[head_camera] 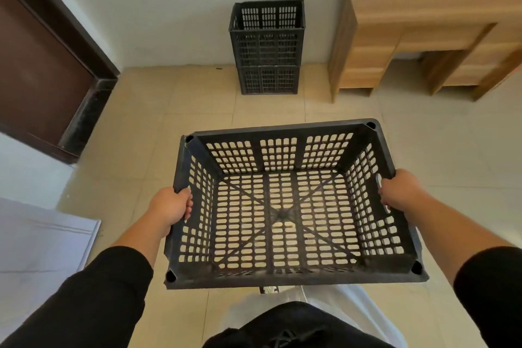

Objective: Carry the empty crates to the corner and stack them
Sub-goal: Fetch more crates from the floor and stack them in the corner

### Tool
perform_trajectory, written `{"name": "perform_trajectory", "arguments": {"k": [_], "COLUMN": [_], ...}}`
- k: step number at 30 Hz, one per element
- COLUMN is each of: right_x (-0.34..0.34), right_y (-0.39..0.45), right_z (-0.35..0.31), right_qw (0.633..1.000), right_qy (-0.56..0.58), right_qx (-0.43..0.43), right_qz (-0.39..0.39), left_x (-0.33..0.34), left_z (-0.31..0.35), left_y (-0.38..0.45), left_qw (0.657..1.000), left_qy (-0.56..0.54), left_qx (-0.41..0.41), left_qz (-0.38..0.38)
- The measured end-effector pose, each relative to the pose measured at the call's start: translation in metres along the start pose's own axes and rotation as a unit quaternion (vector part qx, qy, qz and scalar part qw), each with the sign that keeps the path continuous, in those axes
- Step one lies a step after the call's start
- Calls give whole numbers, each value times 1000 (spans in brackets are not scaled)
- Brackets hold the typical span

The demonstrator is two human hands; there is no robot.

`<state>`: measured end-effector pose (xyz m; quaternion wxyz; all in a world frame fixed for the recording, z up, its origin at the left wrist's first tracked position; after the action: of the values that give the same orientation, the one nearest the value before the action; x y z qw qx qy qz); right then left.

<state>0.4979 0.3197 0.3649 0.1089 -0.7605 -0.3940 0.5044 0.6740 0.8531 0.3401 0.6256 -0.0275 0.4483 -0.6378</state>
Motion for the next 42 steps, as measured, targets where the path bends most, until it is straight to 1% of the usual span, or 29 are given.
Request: {"name": "perform_trajectory", "arguments": {"k": [5,11,17,22,26,31,36,42], "right_x": [-1,-6,-15,-17,-13,2,4,-4], "right_y": [32,106,193,255,301,366,406,458], "right_z": [-64,-144,-238,-323,-391,-472,-545,-591], "right_qw": [999,998,999,1000,1000,1000,999,998], "right_qy": [34,49,36,23,12,8,22,41], "right_qx": [19,28,-1,-14,-26,-17,-12,17], "right_qz": [9,13,6,-13,-11,14,31,47], "left_x": [-10,-5,-5,-13,-20,-24,-39,-31], "left_z": [78,164,237,296,341,405,487,596], "left_y": [64,138,202,256,313,405,482,554], "left_qw": [1000,999,999,1000,999,1000,1000,998], "left_qy": [6,28,22,-5,-15,-11,12,34], "left_qx": [27,39,19,8,6,4,13,43], "left_qz": [-8,3,19,28,33,13,-7,-31]}}
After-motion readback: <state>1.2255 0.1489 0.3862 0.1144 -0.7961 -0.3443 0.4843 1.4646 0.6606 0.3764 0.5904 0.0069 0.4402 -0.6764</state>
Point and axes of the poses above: each hand's wrist, its own y-axis towards the middle knuckle, its own x-axis out of the palm, z = x × y, the point moved 10 cm from there along y, towards the middle knuckle, and after that the axes turned 1 degree about -x, right-handed, at the moved point
